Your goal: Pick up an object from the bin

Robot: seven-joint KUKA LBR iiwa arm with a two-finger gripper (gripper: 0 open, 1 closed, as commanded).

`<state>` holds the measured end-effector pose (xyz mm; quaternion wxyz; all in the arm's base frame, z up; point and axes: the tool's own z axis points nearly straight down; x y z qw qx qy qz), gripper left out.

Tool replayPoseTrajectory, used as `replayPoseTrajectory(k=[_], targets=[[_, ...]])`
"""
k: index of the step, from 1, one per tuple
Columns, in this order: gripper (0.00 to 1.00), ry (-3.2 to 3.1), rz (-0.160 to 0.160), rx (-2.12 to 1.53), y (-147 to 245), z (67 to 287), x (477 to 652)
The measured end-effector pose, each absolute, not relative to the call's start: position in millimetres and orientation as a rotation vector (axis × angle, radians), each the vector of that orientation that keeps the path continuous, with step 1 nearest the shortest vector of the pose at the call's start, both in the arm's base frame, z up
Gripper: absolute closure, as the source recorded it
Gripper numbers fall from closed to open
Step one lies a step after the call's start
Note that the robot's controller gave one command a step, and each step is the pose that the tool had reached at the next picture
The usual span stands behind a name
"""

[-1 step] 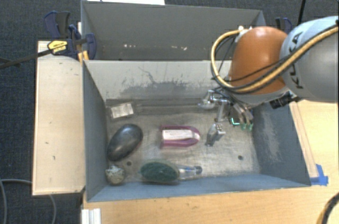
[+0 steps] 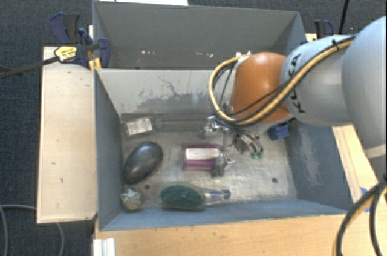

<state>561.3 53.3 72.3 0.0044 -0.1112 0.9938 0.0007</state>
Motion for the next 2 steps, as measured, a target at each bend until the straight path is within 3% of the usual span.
replayPoseTrajectory(k=[1,2], targets=[[1.00,3.112,0.001,-0.341,52,75,562.2],[1.00,3.125,0.001,-0.225,40,231,560.3]])
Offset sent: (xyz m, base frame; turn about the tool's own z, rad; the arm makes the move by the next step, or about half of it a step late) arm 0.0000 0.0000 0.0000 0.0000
